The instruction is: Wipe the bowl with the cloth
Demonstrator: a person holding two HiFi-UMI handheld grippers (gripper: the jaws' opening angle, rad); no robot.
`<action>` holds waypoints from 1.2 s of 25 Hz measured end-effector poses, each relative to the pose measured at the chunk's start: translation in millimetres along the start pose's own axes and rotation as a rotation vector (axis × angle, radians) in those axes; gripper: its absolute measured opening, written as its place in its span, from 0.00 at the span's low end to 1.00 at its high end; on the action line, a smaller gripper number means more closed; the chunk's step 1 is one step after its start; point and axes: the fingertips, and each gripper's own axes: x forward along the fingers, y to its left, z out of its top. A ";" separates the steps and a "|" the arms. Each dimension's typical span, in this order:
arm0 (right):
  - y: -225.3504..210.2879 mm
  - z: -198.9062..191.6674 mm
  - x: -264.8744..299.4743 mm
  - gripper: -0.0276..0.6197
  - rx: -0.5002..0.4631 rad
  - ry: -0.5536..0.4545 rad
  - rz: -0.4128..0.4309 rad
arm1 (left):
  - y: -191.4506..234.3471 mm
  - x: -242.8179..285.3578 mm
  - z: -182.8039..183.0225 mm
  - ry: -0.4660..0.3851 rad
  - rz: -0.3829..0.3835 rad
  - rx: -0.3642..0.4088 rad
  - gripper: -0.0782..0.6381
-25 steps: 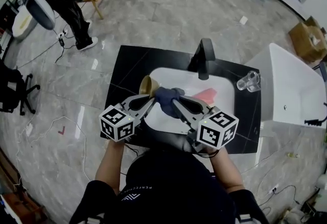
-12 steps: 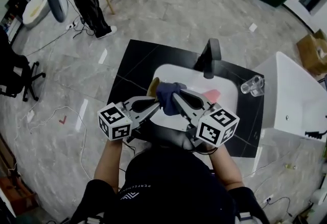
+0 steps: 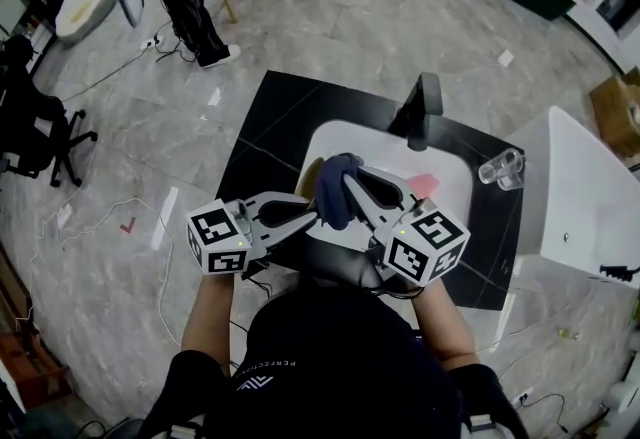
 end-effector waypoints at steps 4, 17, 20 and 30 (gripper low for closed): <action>-4.9 0.1 -2.2 0.14 -0.022 -0.004 -0.038 | -15.8 -3.6 5.6 -0.010 -0.077 -0.005 0.13; -18.9 1.0 -15.1 0.13 0.006 -0.031 -0.081 | -49.0 -7.8 29.0 -0.078 -0.272 0.011 0.13; -20.8 1.5 -16.7 0.14 0.021 -0.037 -0.083 | -53.2 -11.9 39.5 -0.138 -0.319 -0.016 0.14; -18.4 -4.0 -14.3 0.13 0.033 -0.026 -0.086 | -52.2 -19.2 72.1 -0.280 -0.339 -0.038 0.14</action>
